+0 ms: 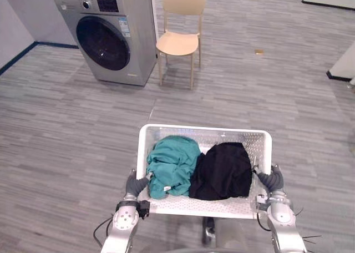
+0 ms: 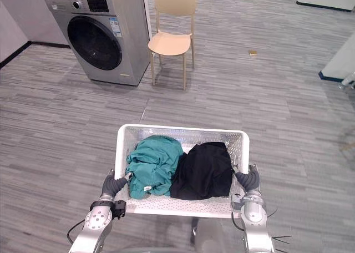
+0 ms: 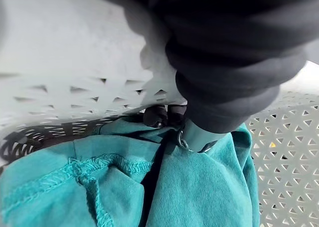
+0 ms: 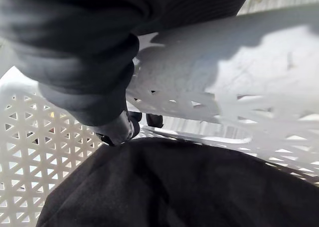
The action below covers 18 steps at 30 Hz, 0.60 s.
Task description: Pick up the laundry basket with both hands and put the clothes into the washing machine.
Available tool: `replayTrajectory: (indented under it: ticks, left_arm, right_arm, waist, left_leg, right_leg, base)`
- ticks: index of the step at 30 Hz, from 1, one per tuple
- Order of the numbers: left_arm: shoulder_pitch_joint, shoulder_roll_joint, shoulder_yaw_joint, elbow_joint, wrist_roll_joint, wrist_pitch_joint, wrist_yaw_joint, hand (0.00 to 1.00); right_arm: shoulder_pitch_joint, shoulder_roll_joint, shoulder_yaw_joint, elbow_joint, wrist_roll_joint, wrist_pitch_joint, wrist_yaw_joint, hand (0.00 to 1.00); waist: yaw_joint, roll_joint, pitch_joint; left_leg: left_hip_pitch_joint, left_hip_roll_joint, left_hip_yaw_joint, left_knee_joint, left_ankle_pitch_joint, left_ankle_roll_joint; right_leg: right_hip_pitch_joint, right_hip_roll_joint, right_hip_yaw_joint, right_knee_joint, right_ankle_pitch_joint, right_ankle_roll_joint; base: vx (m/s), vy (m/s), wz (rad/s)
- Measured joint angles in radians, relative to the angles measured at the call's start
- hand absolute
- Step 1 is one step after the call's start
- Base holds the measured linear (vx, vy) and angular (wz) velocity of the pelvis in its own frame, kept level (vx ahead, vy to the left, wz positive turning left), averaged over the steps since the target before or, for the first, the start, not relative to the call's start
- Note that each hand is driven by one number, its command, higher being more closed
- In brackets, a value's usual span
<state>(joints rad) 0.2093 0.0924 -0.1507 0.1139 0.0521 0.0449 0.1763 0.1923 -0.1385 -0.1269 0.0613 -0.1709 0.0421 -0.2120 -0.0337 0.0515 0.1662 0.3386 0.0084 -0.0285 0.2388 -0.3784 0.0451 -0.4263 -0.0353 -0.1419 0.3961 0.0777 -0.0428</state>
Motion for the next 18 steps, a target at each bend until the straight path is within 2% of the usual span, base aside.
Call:
replayTrajectory:
  ticks: [1, 2, 3, 4, 5, 6, 7, 8, 9, 10, 11, 12, 13, 14, 15, 16, 17, 18]
  left_arm:
    - [-0.002, -0.002, 0.002, 0.006, 0.000, 0.000, 0.000, 1.00]
    - [0.004, -0.005, 0.002, 0.013, 0.001, 0.000, 0.000, 1.00]
    - [0.019, -0.014, 0.003, 0.012, 0.000, 0.000, -0.001, 1.00]
    - [0.030, -0.018, 0.006, 0.010, 0.000, 0.000, -0.003, 1.00]
    - [0.046, -0.021, 0.006, 0.001, -0.001, -0.001, -0.003, 1.00]
    - [0.054, -0.021, 0.006, -0.005, -0.002, -0.001, -0.003, 1.00]
    - [0.056, -0.020, 0.006, -0.007, -0.002, -0.001, -0.003, 1.00]
    - [0.058, -0.020, 0.006, -0.010, -0.002, -0.001, -0.006, 1.00]
    - [0.060, -0.021, 0.006, -0.011, -0.002, -0.001, -0.012, 1.00]
    - [0.064, -0.023, 0.006, -0.022, -0.003, -0.002, -0.022, 1.00]
    - [0.067, -0.027, 0.006, -0.027, -0.002, -0.005, -0.023, 1.00]
    - [0.071, -0.032, 0.006, -0.029, -0.002, -0.006, -0.024, 1.00]
    - [0.082, -0.038, 0.004, -0.033, -0.001, -0.009, -0.026, 1.00]
    - [0.082, -0.034, 0.004, -0.031, -0.001, -0.008, -0.027, 1.00]
    - [0.076, -0.031, 0.004, -0.029, 0.000, -0.002, -0.025, 1.00]
    - [0.070, -0.031, 0.004, -0.034, 0.001, -0.001, -0.024, 1.00]
    - [0.071, -0.030, 0.004, -0.036, 0.001, -0.001, -0.024, 1.00]
    - [0.077, -0.029, 0.000, -0.036, 0.000, -0.001, -0.024, 1.00]
  right_arm:
    - [-0.004, 0.000, -0.001, 0.000, 0.001, 0.008, 0.000, 1.00]
    - [0.005, 0.001, -0.001, -0.004, 0.003, 0.011, 0.000, 1.00]
    - [0.028, 0.002, 0.004, -0.024, 0.005, 0.011, 0.000, 1.00]
    - [0.037, -0.002, 0.010, -0.041, 0.005, 0.011, 0.000, 1.00]
    - [0.043, -0.001, 0.012, -0.067, 0.007, 0.011, -0.003, 1.00]
    - [0.043, 0.010, 0.012, -0.088, 0.021, 0.010, -0.009, 1.00]
    - [0.044, 0.014, 0.012, -0.097, 0.027, 0.010, -0.013, 1.00]
    - [0.045, 0.013, 0.012, -0.111, 0.036, 0.009, -0.021, 1.00]
    - [0.044, 0.010, 0.012, -0.116, 0.040, 0.008, -0.023, 1.00]
    - [0.032, 0.004, 0.010, -0.117, 0.043, 0.005, -0.026, 1.00]
    - [0.019, -0.004, 0.009, -0.107, 0.043, 0.004, -0.026, 1.00]
    - [0.003, -0.013, 0.010, -0.081, 0.043, 0.002, -0.026, 1.00]
    - [-0.021, -0.037, 0.011, -0.022, 0.043, 0.000, -0.025, 1.00]
    - [-0.034, -0.032, 0.018, 0.019, 0.043, 0.001, -0.023, 1.00]
    - [-0.043, -0.025, 0.029, 0.058, 0.042, 0.010, -0.026, 1.00]
    - [-0.042, -0.029, 0.023, 0.067, 0.042, 0.011, -0.026, 1.00]
    - [-0.046, -0.038, 0.024, 0.074, 0.042, 0.011, -0.016, 1.00]
    - [-0.045, -0.036, 0.021, 0.074, 0.041, 0.010, -0.007, 1.00]
  waist:
    - [0.000, 0.006, 0.003]
    - [-0.007, 0.016, 0.007]
    - [-0.002, 0.030, 0.014]
    - [0.005, 0.036, 0.014]
    - [0.023, 0.052, 0.014]
    - [0.053, 0.046, 0.017]
    - [0.063, 0.035, 0.020]
    - [0.080, 0.017, 0.026]
    - [0.089, 0.005, 0.025]
    - [0.105, -0.003, 0.025]
    - [0.106, -0.001, 0.025]
    - [0.110, 0.000, 0.023]
    - [0.113, 0.016, 0.017]
    - [0.125, 0.010, 0.013]
    - [0.122, -0.022, 0.003]
    - [0.112, -0.026, 0.000]
    - [0.109, -0.026, 0.000]
    - [0.105, -0.029, -0.001]
  left_leg:
    - [-0.022, 0.007, -0.013, 0.073, 0.017, -0.027]
    - [-0.081, 0.020, -0.011, 0.268, 0.087, -0.095]
    - [-0.181, 0.054, 0.005, 0.542, 0.262, -0.138]
    - [-0.244, 0.079, 0.015, 0.677, 0.406, -0.165]
    - [-0.365, 0.152, 0.052, 0.932, 0.401, -0.156]
    - [-0.481, 0.198, 0.096, 1.064, 0.338, -0.098]
    - [-0.524, 0.205, 0.117, 1.074, 0.304, -0.061]
    - [-0.596, 0.204, 0.158, 1.017, 0.242, -0.026]
    - [-0.635, 0.201, 0.179, 0.956, 0.210, -0.018]
    - [-0.697, 0.179, 0.199, 0.787, 0.169, -0.017]
    - [-0.719, 0.147, 0.194, 0.618, 0.170, -0.027]
    - [-0.717, 0.114, 0.174, 0.396, 0.195, -0.061]
    - [-0.685, 0.092, 0.151, 0.127, 0.369, -0.120]
    - [-0.666, 0.072, 0.165, 0.132, 0.411, -0.086]
    - [-0.667, 0.041, 0.177, 0.167, 0.386, -0.047]
    - [-0.694, 0.036, 0.195, 0.236, 0.357, -0.008]
    - [-0.703, 0.034, 0.216, 0.307, 0.299, 0.012]
    - [-0.668, 0.020, 0.235, 0.322, 0.238, 0.018]
  right_leg:
    - [0.000, -0.002, -0.012, 0.042, -0.043, -0.002]
    - [0.039, 0.006, -0.042, 0.099, -0.120, -0.011]
    - [0.117, 0.014, -0.047, 0.099, -0.187, -0.015]
    - [0.159, 0.025, -0.052, 0.086, -0.213, -0.019]
    - [0.238, 0.056, -0.058, 0.058, -0.248, -0.027]
    - [0.324, 0.070, -0.050, 0.014, -0.278, -0.029]
    - [0.365, 0.066, -0.042, -0.013, -0.290, -0.027]
    - [0.438, 0.050, -0.027, -0.068, -0.308, -0.021]
    - [0.467, 0.040, -0.019, -0.093, -0.316, -0.015]
    - [0.520, 0.020, -0.002, -0.132, -0.333, 0.005]
    - [0.551, 0.002, 0.007, -0.150, -0.347, 0.024]
    - [0.581, -0.019, 0.015, -0.162, -0.364, 0.054]
    - [0.638, -0.028, 0.050, -0.196, -0.398, 0.088]
    - [0.662, -0.044, 0.076, -0.210, -0.405, 0.099]
    - [0.683, -0.081, 0.110, -0.231, -0.388, 0.110]
    - [0.689, -0.098, 0.136, -0.233, -0.366, 0.123]
    - [0.684, -0.117, 0.167, -0.192, -0.344, 0.151]
    - [0.647, -0.129, 0.189, -0.067, -0.324, 0.188]
  base:
    - [0.74, -0.163, 0.20]
    - [0.75, -0.180, 0.44]
    - [0.73, -0.154, 0.36]
    - [0.71, -0.106, 0.19]
    - [0.67, -0.075, -0.07]
    - [0.67, -0.077, -0.12]
    - [0.76, -0.053, -0.18]
    - [0.59, -0.010, -0.12]
    - [0.57, 0.014, -0.18]
    - [0.47, 0.082, -0.22]
    - [0.63, 0.154, -0.26]
    - [0.76, 0.239, -0.40]
    - [0.64, 0.250, -0.51]
    - [0.66, 0.268, -0.44]
    - [0.56, 0.224, -0.14]
    - [0.68, 0.287, 0.00]
    - [0.78, 0.347, -0.12]
    - [0.63, 0.292, -0.27]
